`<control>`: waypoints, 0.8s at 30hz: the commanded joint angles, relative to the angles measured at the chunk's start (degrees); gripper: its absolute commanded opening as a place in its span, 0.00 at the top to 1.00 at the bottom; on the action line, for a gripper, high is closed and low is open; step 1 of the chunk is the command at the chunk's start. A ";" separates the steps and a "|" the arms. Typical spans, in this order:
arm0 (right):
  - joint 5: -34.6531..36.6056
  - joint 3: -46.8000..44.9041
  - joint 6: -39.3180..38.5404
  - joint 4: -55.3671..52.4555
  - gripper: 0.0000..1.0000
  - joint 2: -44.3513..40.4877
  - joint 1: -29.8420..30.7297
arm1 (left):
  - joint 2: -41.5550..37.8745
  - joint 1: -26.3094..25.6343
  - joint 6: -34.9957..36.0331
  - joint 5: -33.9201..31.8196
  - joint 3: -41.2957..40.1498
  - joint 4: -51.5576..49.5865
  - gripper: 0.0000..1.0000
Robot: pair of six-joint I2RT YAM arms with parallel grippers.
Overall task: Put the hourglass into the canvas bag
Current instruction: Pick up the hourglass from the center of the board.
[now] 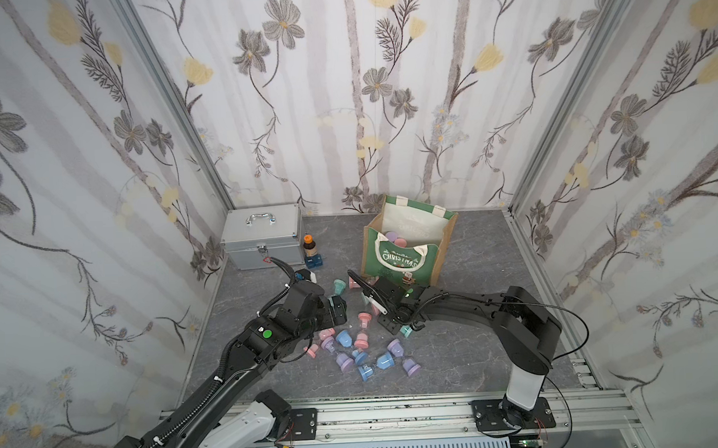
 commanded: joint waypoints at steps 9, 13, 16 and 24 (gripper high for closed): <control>-2.36 -1.45 0.96 5.20 0.73 -1.75 -0.10 | 0.03 0.08 -0.14 -0.83 0.90 0.80 0.00; -4.40 -2.75 2.16 6.16 0.74 -4.84 -1.27 | 0.27 0.08 0.05 -0.94 1.83 0.79 0.00; -5.33 -2.93 2.96 6.55 0.76 -7.95 -1.91 | 0.33 0.08 0.64 -0.83 2.66 1.15 0.00; -6.80 2.81 4.76 4.90 0.76 -16.29 -3.84 | 2.46 0.08 2.92 -1.26 7.38 1.60 0.00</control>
